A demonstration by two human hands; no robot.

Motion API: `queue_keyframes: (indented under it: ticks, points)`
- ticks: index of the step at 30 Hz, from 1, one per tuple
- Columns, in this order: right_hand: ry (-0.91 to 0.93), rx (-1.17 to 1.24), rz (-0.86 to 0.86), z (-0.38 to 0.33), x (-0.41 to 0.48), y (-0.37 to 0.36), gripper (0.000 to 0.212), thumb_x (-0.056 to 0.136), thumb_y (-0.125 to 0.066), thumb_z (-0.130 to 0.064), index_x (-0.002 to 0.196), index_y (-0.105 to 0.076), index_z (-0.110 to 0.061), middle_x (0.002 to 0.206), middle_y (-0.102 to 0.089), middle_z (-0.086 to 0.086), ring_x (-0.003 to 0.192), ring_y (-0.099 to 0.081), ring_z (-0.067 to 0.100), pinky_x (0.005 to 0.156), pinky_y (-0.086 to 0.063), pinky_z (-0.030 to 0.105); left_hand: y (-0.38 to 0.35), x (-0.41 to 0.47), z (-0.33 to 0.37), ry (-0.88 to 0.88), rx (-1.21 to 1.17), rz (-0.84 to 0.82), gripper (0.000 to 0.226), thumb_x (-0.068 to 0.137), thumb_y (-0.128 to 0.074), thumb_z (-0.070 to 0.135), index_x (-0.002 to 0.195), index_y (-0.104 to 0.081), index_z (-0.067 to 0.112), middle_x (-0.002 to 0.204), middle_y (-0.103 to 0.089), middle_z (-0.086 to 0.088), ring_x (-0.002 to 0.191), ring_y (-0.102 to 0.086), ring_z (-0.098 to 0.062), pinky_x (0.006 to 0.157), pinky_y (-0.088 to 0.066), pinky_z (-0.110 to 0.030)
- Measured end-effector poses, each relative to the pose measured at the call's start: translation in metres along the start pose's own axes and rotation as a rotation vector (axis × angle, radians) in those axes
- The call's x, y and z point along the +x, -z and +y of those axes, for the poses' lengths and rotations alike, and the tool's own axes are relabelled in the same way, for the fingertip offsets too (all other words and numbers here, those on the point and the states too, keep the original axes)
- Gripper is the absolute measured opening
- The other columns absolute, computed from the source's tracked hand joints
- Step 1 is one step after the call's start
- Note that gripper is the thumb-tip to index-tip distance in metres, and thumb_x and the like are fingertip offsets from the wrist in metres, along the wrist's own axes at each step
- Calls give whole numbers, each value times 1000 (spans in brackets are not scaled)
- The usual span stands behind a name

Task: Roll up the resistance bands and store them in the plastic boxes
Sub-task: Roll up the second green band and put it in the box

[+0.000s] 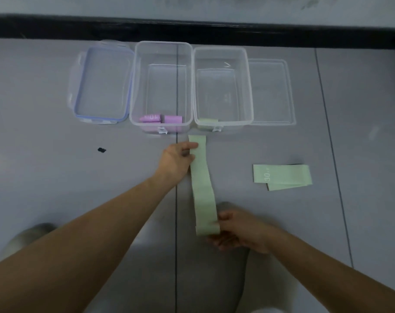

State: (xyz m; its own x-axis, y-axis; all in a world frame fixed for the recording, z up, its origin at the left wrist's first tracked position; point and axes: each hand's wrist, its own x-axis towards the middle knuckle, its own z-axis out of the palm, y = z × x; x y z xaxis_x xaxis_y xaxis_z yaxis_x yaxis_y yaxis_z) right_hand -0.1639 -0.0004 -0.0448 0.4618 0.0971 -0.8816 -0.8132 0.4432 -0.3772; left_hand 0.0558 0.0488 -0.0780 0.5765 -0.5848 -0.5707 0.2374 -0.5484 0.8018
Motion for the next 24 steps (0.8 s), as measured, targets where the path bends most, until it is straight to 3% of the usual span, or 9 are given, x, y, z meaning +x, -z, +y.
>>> queue_keyframes:
  ticks: [5, 8, 11, 13, 16, 18, 20, 24]
  points:
    - [42, -239, 247, 29, 9, -18, 22, 93, -64, -8, 108, -58, 7, 81, -65, 14, 61, -66, 15, 64, -60, 40, 5, -7, -11, -358, 738, 0, 44, 88, -66, 13, 130, -61, 22, 138, -51, -4, 111, -57, -25, 103, -40, -29]
    - [165, -469, 393, 37, 12, -25, 11, 89, -66, -14, 91, -58, -6, 76, -65, 9, 65, -67, 18, 67, -59, 49, 10, -24, -19, -447, 935, 96, 46, 87, -67, 24, 132, -57, 26, 141, -43, -6, 112, -51, -31, 96, -44, -39]
    - [254, -757, 514, 40, 10, -31, 18, 86, -66, -30, 89, -51, -21, 83, -61, -4, 78, -60, 17, 66, -51, 37, 4, -43, -41, -660, 1135, 110, 41, 85, -65, 16, 125, -62, 21, 135, -53, -9, 111, -55, -36, 91, -47, -43]
    - [320, -834, 560, 43, 8, -33, 29, 86, -65, -36, 104, -45, -26, 96, -60, -8, 86, -59, 16, 64, -45, 27, -2, -44, -51, -754, 1234, 53, 43, 91, -56, 23, 134, -56, 20, 142, -50, -8, 129, -47, -34, 104, -38, -44]
    - [493, -1215, 577, 56, 11, -29, 43, 89, -58, -32, 128, -40, -25, 113, -56, 2, 98, -60, 28, 69, -50, 38, -13, -42, -57, -615, 1397, -124, 61, 100, -30, 48, 154, -21, 21, 163, -14, -4, 149, -10, -28, 120, -11, -47]
    - [639, -1398, 507, 65, 15, -27, 31, 83, -59, -26, 113, -50, -23, 96, -52, 1, 82, -58, 28, 54, -41, 34, -15, -44, -66, -575, 1424, -149, 76, 94, -27, 61, 156, -7, 21, 164, 0, -4, 150, 0, -29, 118, -9, -54]
    - [700, -1443, 458, 69, 16, -26, 24, 76, -65, -28, 94, -50, -23, 85, -46, -1, 71, -53, 24, 47, -36, 33, -15, -47, -72, -590, 1420, -116, 81, 90, -24, 65, 155, -12, 19, 163, -7, -6, 150, -5, -32, 115, -15, -59]
    - [774, -1439, 429, 68, 18, -20, 17, 80, -62, -33, 87, -49, -24, 89, -49, -3, 76, -52, 20, 49, -42, 33, -18, -61, -71, -605, 1350, -20, 71, 90, -41, 56, 149, -33, 19, 158, -27, -13, 145, -24, -37, 113, -25, -58]
